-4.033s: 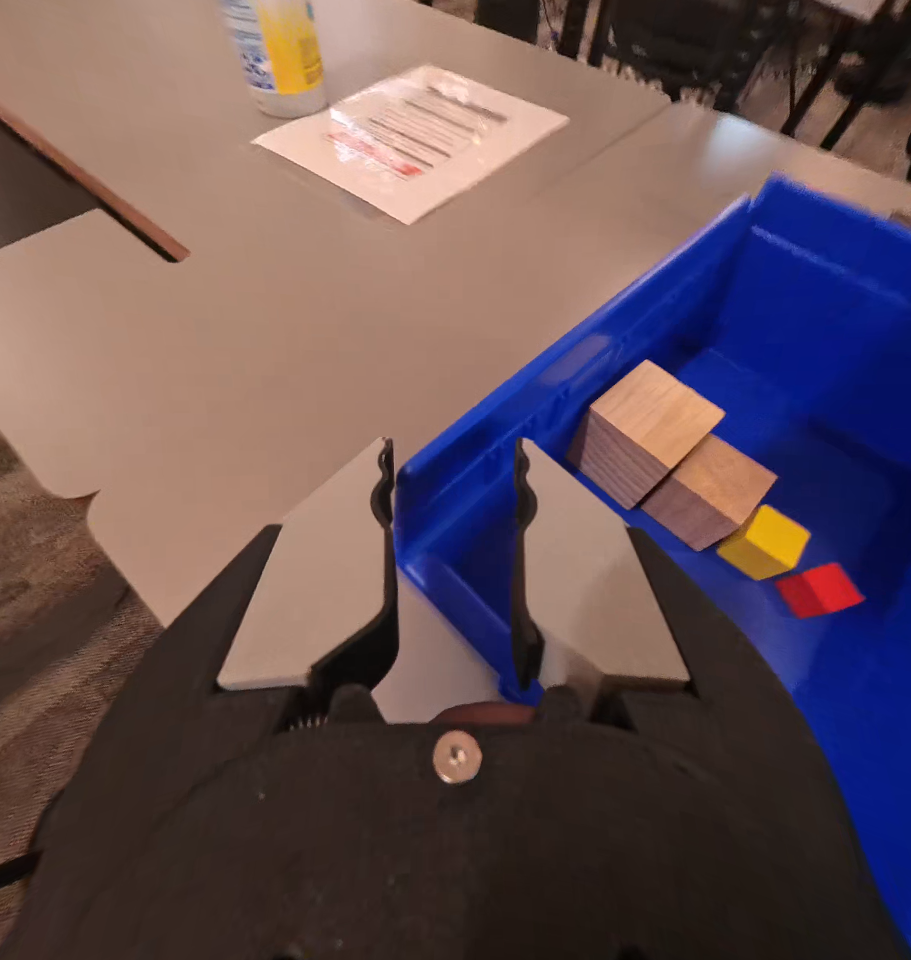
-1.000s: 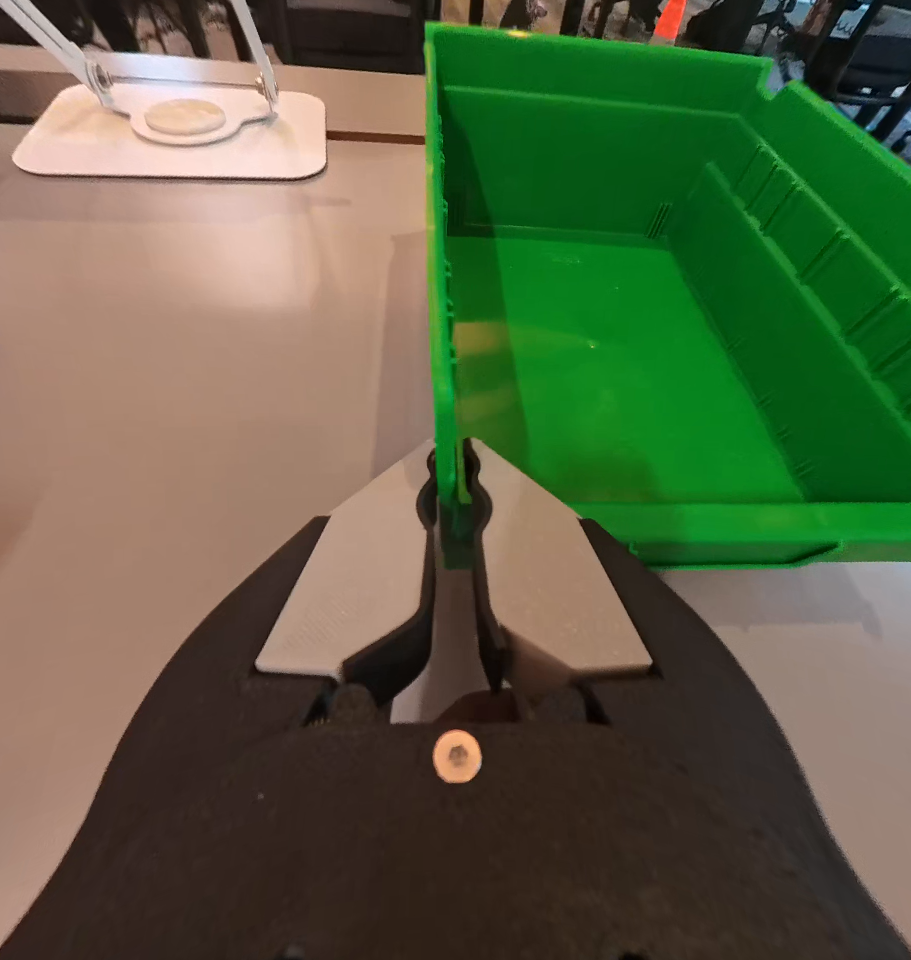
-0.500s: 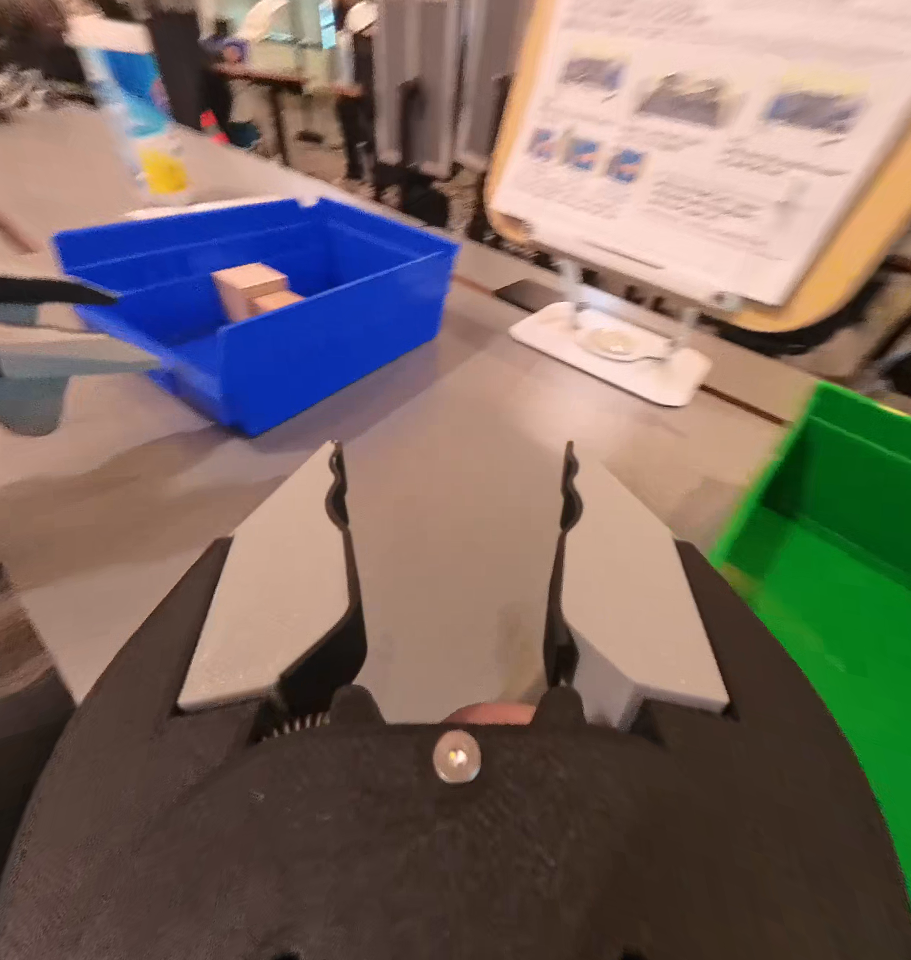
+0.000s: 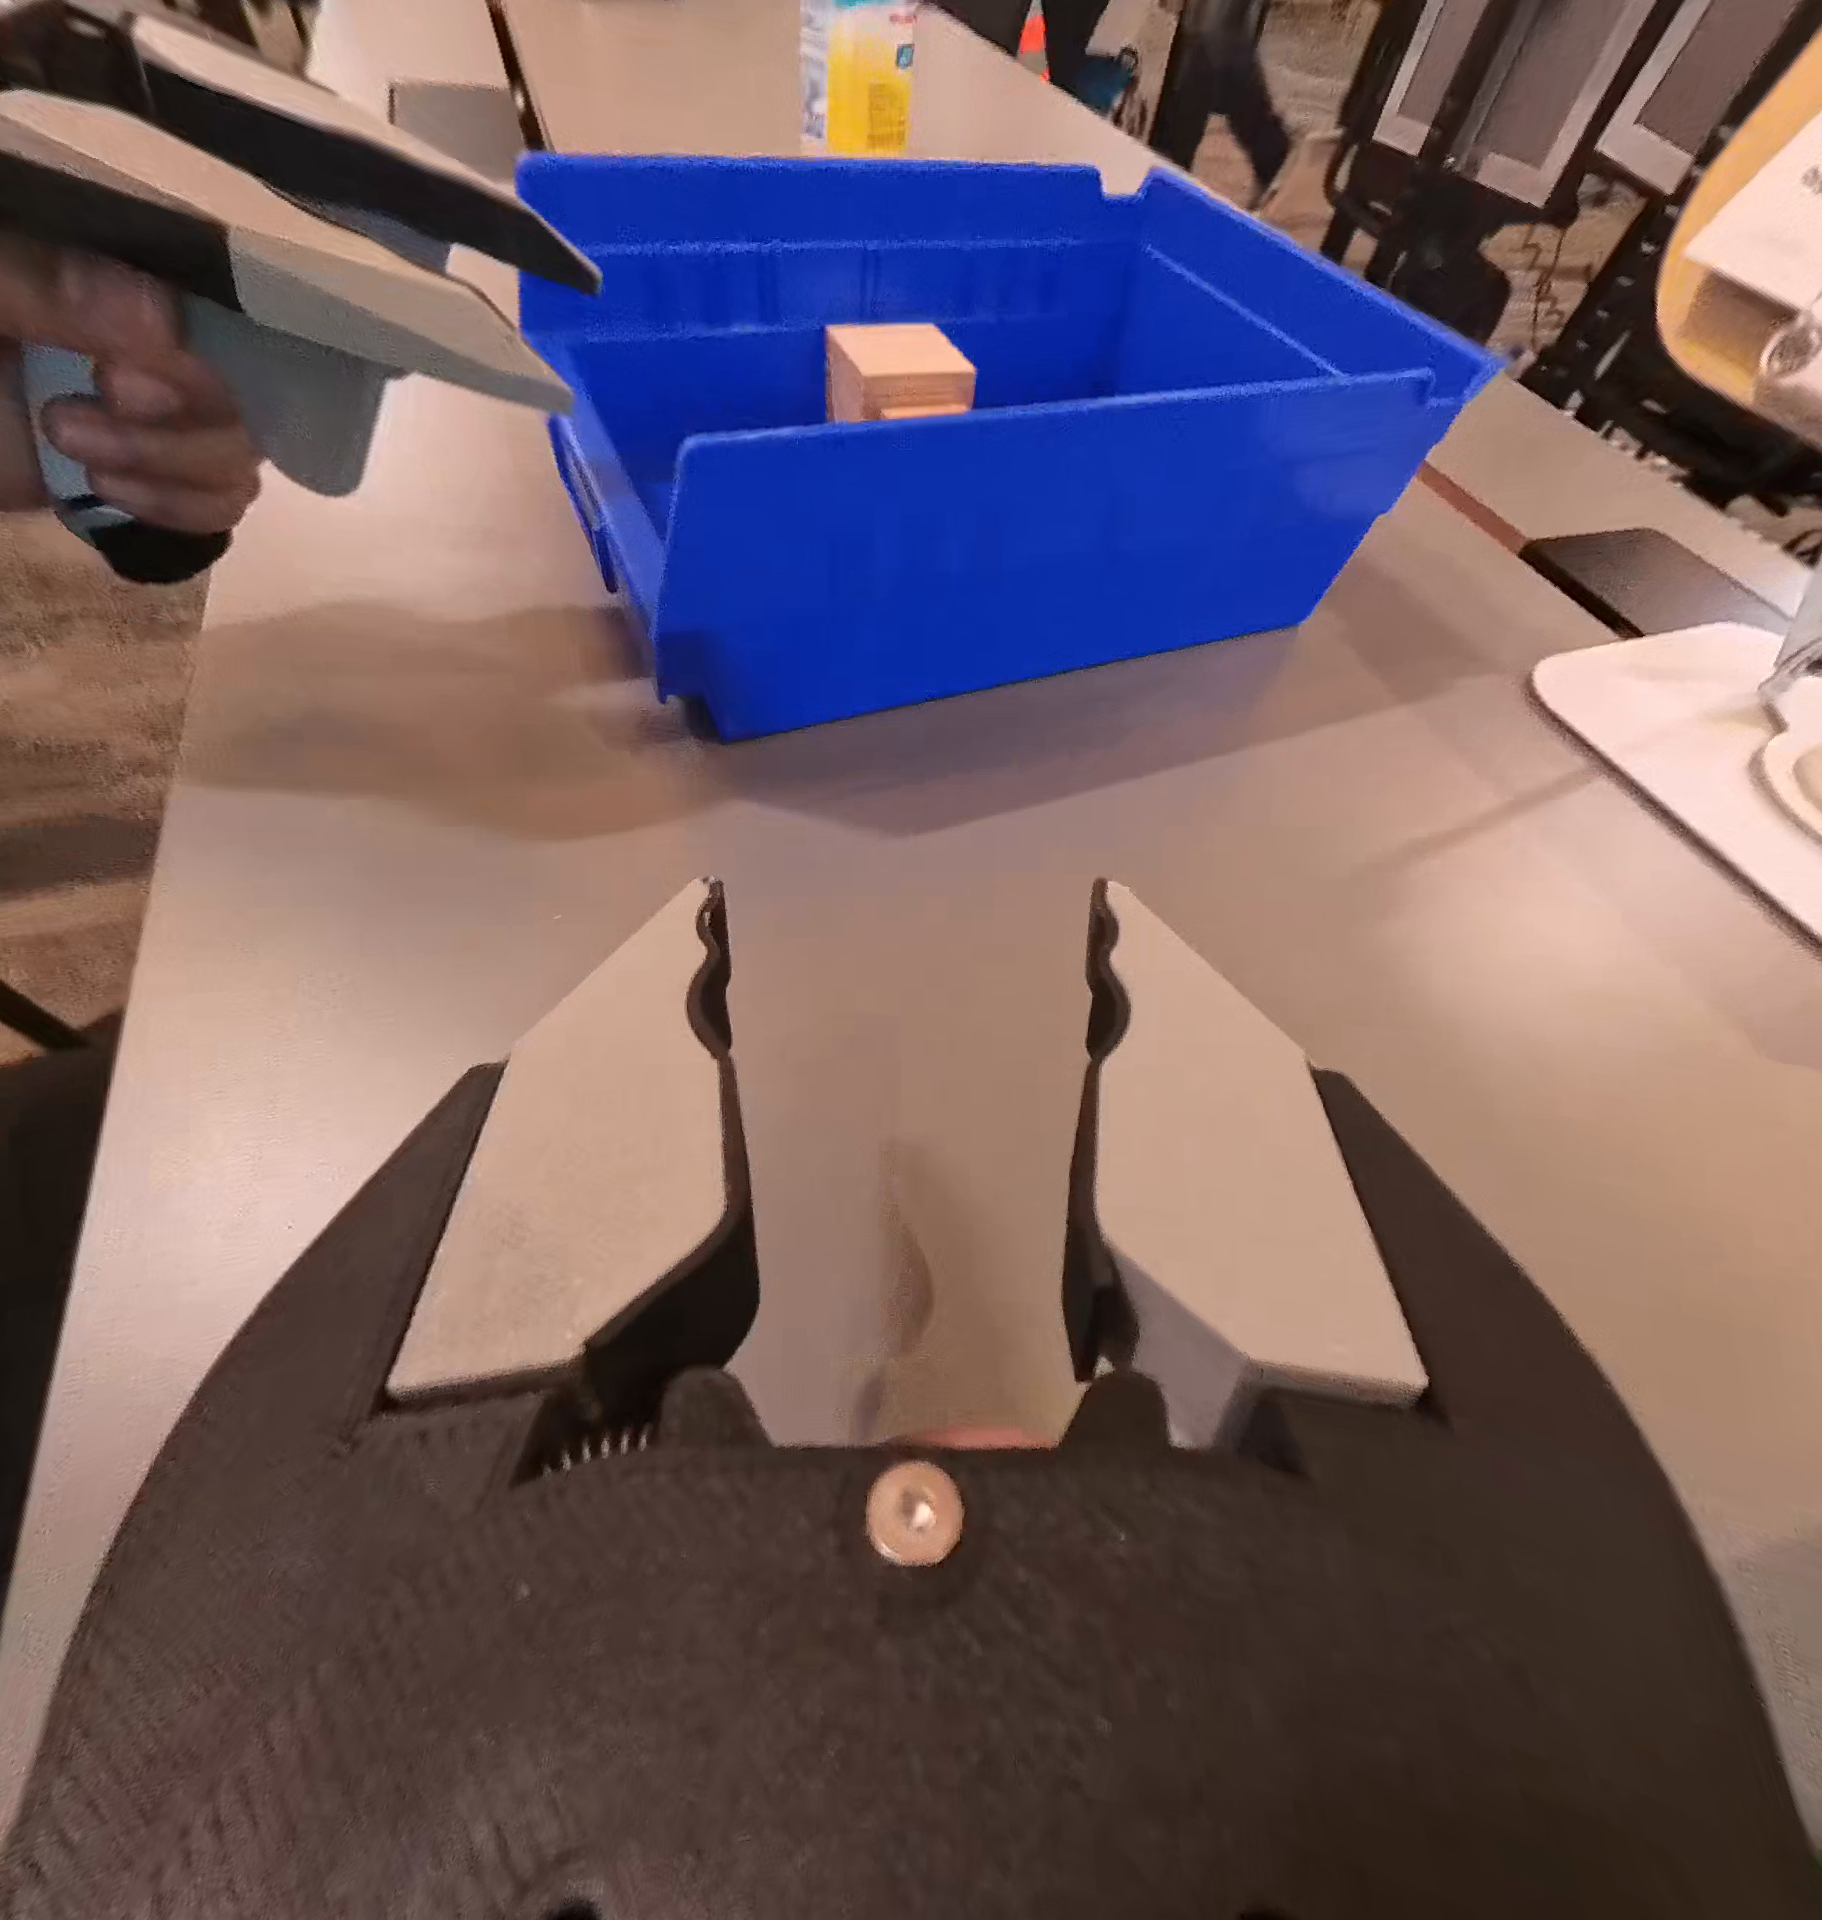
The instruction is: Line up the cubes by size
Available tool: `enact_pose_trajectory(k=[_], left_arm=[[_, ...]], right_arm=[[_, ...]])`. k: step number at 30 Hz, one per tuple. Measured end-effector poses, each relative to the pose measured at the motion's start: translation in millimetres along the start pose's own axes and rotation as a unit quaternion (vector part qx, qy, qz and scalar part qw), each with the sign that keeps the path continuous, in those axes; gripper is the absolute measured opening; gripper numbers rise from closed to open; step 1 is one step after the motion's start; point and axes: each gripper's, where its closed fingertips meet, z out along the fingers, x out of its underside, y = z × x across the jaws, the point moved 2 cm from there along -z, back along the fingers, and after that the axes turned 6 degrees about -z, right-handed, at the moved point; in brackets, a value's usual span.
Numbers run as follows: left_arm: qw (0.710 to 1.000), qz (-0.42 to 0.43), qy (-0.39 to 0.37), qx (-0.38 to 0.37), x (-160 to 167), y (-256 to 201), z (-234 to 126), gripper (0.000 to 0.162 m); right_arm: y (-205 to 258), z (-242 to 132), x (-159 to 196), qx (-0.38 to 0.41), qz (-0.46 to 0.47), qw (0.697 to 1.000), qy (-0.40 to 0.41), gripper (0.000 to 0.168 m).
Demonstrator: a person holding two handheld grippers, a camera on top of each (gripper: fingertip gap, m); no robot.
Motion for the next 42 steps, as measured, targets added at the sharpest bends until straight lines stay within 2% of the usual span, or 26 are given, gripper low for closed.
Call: enact_pose_trajectory(k=[3, 10, 13, 19, 21, 23, 26, 30, 32, 36, 42], left_arm=[[1.000, 0.012, -0.018, -0.004, -16.7, 2.1, 3.8, 0.069], [0.999, 0.015, -0.043, 0.006, -55.3, 5.4, 10.5, 0.070], [0.999, 0.008, -0.049, -0.003, -60.0, 13.8, 5.8, 0.070], [0.997, 0.049, -0.037, -0.044, -59.4, 41.3, -6.5, 0.070], [0.997, 0.073, -0.023, -0.025, -61.4, 41.4, -8.0, 0.070], [0.991, 0.121, -0.014, 0.058, -67.4, 24.6, -4.9, 0.062], [0.954, 0.222, -0.018, 0.200, -78.3, -3.6, 4.6, 0.039], [0.898, 0.329, 0.077, 0.282, -65.9, -12.6, 41.2, 0.053], [0.868, 0.386, 0.128, 0.285, -52.5, -10.0, 68.0, 0.053], [0.802, 0.481, 0.219, 0.277, -23.8, 2.6, 116.2, 0.036], [0.695, 0.573, 0.353, 0.254, 11.6, 31.8, 148.0, 0.044]], right_arm=[[3.4, -3.3, 11.3, -0.008, 0.027, 1.000, -0.004, 0.068], [1.0, -7.0, 2.7, 0.039, -0.018, 0.999, -0.019, 0.069], [-1.6, -7.9, 1.7, 0.054, -0.018, 0.998, -0.025, 0.068], [-15.0, -13.1, 2.0, 0.061, 0.008, 0.998, -0.031, 0.067], [-19.2, -14.5, 4.1, 0.063, 0.013, 0.997, -0.032, 0.068], [-20.0, -14.1, 6.3, 0.058, 0.019, 0.998, -0.030, 0.067], [-14.7, -11.5, 6.7, 0.044, 0.019, 0.998, -0.031, 0.070], [0.3, -6.9, 7.5, 0.015, 0.003, 0.999, -0.029, 0.070], [3.3, -6.6, 7.1, 0.018, -0.017, 0.999, -0.029, 0.072], [3.7, -9.2, 3.3, 0.038, -0.045, 0.998, -0.039, 0.073], [8.6, -10.6, 0.9, 0.022, -0.034, 0.998, -0.045, 0.073]])
